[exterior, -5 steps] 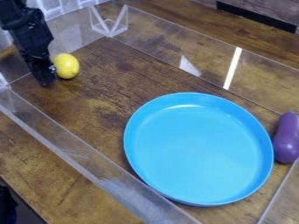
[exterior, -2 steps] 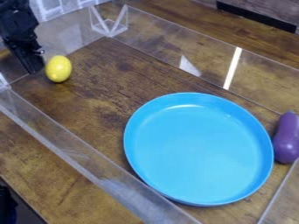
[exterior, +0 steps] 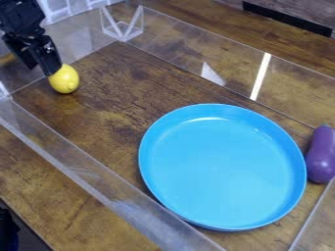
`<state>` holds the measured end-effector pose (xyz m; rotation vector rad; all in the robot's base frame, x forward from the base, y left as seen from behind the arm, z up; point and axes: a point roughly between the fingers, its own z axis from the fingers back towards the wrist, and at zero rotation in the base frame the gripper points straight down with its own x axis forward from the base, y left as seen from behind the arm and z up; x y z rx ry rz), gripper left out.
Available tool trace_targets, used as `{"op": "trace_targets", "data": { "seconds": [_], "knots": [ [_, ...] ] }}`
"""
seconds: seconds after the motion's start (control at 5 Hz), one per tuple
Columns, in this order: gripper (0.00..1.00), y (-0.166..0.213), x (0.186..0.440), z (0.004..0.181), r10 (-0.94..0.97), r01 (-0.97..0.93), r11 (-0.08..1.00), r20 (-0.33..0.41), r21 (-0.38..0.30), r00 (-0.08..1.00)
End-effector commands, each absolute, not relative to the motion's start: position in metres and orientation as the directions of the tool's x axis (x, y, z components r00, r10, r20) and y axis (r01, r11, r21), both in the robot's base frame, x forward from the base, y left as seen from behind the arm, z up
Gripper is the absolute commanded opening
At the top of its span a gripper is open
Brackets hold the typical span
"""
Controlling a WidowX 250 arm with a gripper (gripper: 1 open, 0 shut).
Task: Put the lemon on the blue tray
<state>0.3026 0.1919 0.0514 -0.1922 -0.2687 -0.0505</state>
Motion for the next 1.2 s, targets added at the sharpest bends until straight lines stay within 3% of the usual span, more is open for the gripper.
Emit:
{"op": "trace_targets", "data": {
  "seconds": [0.0, 0.4, 0.6, 1.0],
  "knots": [
    [1.00, 0.192, 0.310, 0.055, -0.126, 0.180, 0.971, 0.300, -0.158, 0.945],
    [1.00, 0.191, 0.328, 0.030, -0.049, 0.102, 0.982, 0.304, -0.160, 0.952],
    [0.00, 0.188, 0.334, 0.026, 0.006, 0.044, 0.986, 0.297, -0.161, 0.955],
    [0.00, 0.181, 0.339, 0.034, 0.019, 0.027, 0.988, 0.287, -0.155, 0.958]
  ]
}}
